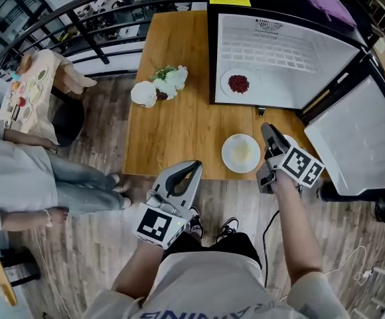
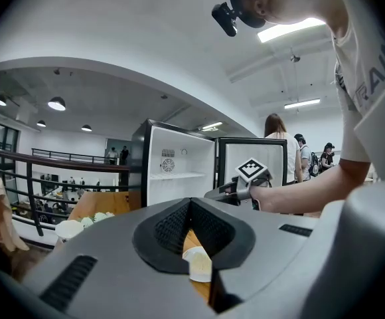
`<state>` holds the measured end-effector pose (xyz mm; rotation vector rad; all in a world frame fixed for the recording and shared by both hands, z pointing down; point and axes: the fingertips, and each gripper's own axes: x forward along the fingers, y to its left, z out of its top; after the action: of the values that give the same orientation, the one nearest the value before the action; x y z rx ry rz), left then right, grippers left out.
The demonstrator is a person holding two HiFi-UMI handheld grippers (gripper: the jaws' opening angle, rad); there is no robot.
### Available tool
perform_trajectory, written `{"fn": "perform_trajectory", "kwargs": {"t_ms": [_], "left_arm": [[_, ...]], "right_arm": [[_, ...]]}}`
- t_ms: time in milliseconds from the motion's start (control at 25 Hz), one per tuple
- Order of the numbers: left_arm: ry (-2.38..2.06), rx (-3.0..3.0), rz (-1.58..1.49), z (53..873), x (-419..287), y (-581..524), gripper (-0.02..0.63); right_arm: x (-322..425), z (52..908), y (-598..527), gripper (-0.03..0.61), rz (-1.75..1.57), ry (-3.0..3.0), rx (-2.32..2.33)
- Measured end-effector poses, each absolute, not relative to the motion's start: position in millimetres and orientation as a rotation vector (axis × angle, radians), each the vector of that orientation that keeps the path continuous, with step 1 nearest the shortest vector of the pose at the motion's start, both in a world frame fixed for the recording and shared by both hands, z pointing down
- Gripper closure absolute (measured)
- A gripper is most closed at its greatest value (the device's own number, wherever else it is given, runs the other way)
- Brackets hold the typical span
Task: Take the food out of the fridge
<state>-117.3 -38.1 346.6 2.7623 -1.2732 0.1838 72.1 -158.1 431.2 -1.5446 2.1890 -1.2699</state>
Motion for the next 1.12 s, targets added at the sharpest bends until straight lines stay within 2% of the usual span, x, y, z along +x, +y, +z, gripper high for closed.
{"fn": "perform_trajectory", "kwargs": {"t_ms": [560,1120], "left_arm": [[-1.264,2.654,0.234,383.3,-128.8,-49.7,0.607],[-1.310,2.562,0.277,410.6,-156.9,-63.3,0.607]], "right_arm": [[68.8,515.6,-263.8,0.448,-1.617,1.671,-1.393],[62.6,569.6,-307.4,0.448,-1.715,1.511,-1.417]]}}
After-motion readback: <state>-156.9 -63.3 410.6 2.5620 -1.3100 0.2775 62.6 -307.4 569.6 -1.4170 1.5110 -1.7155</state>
